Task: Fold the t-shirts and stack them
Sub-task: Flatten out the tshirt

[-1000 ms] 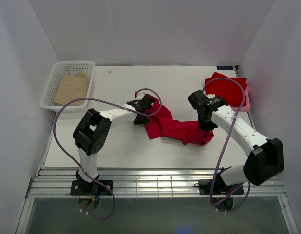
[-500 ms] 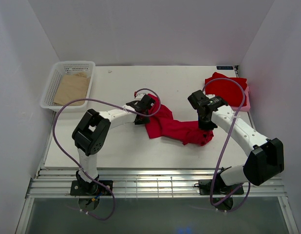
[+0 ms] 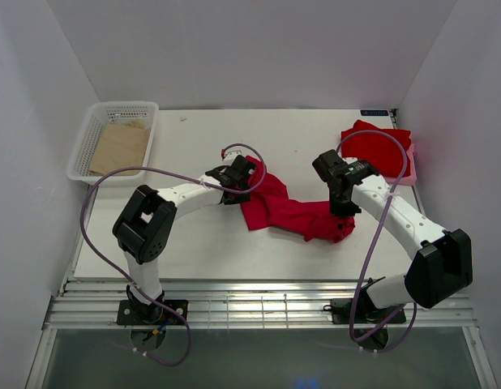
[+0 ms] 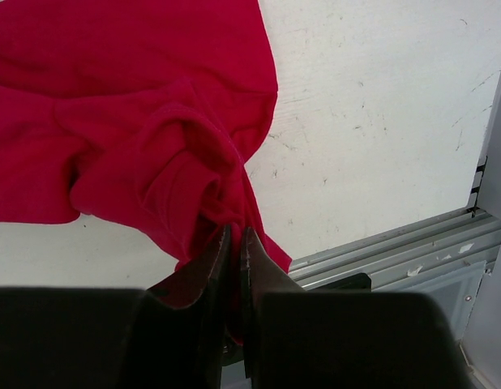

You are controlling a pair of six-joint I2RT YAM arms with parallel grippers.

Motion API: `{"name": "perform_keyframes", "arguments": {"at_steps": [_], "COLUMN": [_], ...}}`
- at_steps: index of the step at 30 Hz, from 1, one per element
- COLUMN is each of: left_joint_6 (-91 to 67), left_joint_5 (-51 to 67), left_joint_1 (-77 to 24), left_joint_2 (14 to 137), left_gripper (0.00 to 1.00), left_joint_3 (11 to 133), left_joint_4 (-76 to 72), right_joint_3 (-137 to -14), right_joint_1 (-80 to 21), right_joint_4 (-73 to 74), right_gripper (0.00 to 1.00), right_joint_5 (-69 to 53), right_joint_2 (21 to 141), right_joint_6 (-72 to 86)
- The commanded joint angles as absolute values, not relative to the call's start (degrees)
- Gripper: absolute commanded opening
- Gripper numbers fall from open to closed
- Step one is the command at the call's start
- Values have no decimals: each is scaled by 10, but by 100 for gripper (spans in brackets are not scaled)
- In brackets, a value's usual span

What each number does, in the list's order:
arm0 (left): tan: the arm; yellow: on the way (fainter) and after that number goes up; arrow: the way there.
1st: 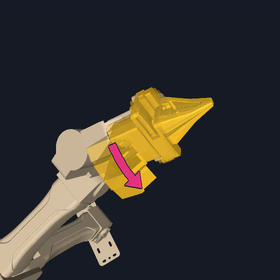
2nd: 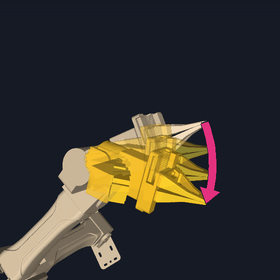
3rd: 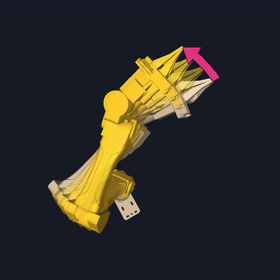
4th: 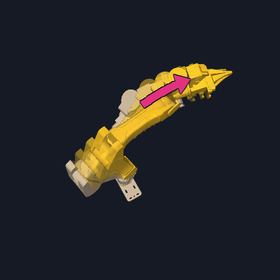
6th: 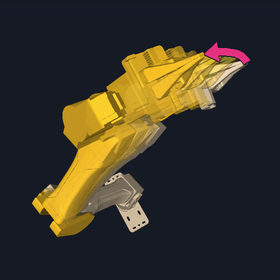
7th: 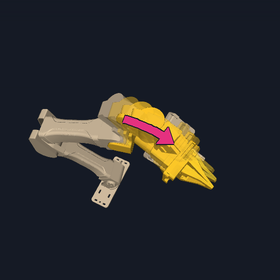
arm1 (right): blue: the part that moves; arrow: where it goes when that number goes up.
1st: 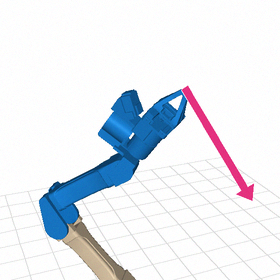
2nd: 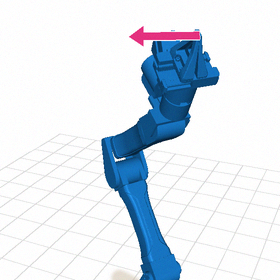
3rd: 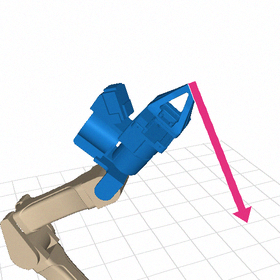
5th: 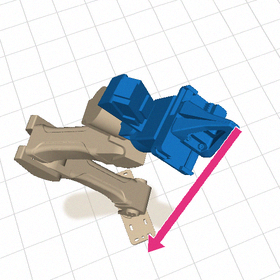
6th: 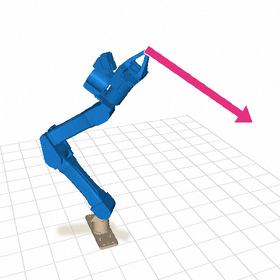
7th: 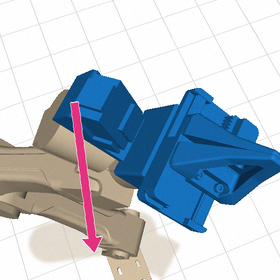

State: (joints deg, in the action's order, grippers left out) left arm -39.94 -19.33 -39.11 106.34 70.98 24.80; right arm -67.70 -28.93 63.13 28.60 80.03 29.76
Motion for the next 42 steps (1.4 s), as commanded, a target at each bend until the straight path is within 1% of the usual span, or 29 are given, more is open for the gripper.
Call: {"name": "perform_keyframes", "arguments": {"at_steps": [1, 8, 18, 19, 20, 22, 23, 25, 26, 29, 32, 35, 36, 37, 38, 39, 40, 42], "left_joint_6": [-399, -397, -385, -385, -385, -383, -383, -383, -381, -375, -360, -338, -327, -325, -323, -316, -314, -308], "left_joint_5": [-185, -177, -171, -171, -172, -176, -178, -186, -190, -208, -236, -252, -251, -251, -251, -251, -253, -263], "left_joint_1": [-389, -389, -389, -389, -388, -389, -389, -389, -389, -389, -388, -375, -369, -362, -346, -339, -331, -312], "left_joint_2": [1060, 1085, 1113, 1114, 1115, 1116, 1116, 1115, 1114, 1106, 1089, 1071, 1071, 1079, 1086, 1093, 1101, 1128], "left_gripper": [49, 50, 49, 46, 38, 29, 20, 10, 1, 0, 0, 0, 0, 0, 0, 0, 0, 0], "left_joint_3": [723, 726, 745, 746, 746, 746, 745, 744, 743, 747, 776, 831, 852, 905, 933, 961, 1018, 1073], "left_joint_4": [238, 237, 236, 235, 236, 236, 237, 241, 243, 255, 287, 312, 329, 342, 366, 376, 384, 400], "right_joint_3": [-683, -687, -683, -682, -682, -680, -679, -679, -679, -682, -703, -735, -770, -795, -822, -891, -934, -1024], "right_joint_1": [-291, -292, -293, -294, -294, -294, -294, -294, -294, -293, -294, -290, -286, -276, -269, -262, -249, -237], "right_joint_4": [635, 637, 642, 642, 642, 642, 642, 642, 642, 638, 632, 607, 604, 605, 605, 606, 614, 631], "right_gripper": [8, 8, 8, 8, 8, 8, 8, 8, 8, 8, 8, 8, 8, 8, 8, 8, 8, 8], "right_joint_5": [288, 287, 287, 287, 286, 286, 285, 285, 285, 287, 289, 299, 301, 308, 309, 309, 311, 316], "right_joint_2": [801, 801, 792, 791, 790, 788, 788, 788, 789, 795, 814, 856, 873, 893, 936, 958, 981, 1047], "right_joint_6": [300, 300, 301, 302, 302, 303, 304, 304, 303, 304, 290, 252, 244, 236, 225, 208, 202, 173]}}
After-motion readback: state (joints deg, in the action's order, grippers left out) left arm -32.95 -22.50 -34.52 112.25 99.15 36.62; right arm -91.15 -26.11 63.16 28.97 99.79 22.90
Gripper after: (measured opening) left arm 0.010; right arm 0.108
